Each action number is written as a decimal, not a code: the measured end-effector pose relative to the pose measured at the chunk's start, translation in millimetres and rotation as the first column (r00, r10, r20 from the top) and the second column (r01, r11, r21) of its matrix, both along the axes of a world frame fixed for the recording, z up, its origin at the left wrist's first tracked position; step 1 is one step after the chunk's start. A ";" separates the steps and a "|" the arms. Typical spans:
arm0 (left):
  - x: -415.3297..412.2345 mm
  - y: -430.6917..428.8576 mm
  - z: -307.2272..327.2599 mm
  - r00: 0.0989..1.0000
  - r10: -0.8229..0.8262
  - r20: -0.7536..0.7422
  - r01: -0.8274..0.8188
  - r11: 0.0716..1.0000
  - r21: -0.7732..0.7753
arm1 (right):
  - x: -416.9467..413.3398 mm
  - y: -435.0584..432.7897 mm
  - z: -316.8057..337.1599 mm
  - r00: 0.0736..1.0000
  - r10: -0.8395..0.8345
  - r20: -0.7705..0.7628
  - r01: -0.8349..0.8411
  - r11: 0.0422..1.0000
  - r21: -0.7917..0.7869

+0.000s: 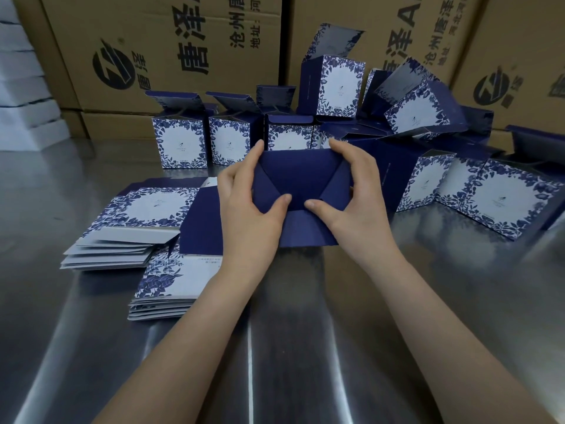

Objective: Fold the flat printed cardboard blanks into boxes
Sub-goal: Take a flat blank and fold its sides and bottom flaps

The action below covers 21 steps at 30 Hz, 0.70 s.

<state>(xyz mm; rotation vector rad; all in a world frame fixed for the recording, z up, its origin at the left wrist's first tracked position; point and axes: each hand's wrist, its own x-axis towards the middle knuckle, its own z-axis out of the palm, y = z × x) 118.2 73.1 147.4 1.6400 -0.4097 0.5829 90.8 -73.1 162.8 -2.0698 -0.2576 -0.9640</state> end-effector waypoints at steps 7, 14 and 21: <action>-2.9 -1.6 1.3 0.995 0.063 0.075 -0.064 0.998 0.015 | 2.9 1.9 -4.4 0.992 -0.063 0.110 0.071 0.995 -0.074; -1.7 -2.4 0.7 0.989 0.086 0.117 -0.091 0.995 0.031 | 2.7 4.6 -4.2 0.990 -0.087 0.112 0.096 0.993 -0.075; -0.3 -1.0 -1.9 0.989 0.055 0.137 -0.065 0.995 0.070 | 2.5 2.8 -4.9 0.995 -0.050 0.083 0.055 0.996 -0.066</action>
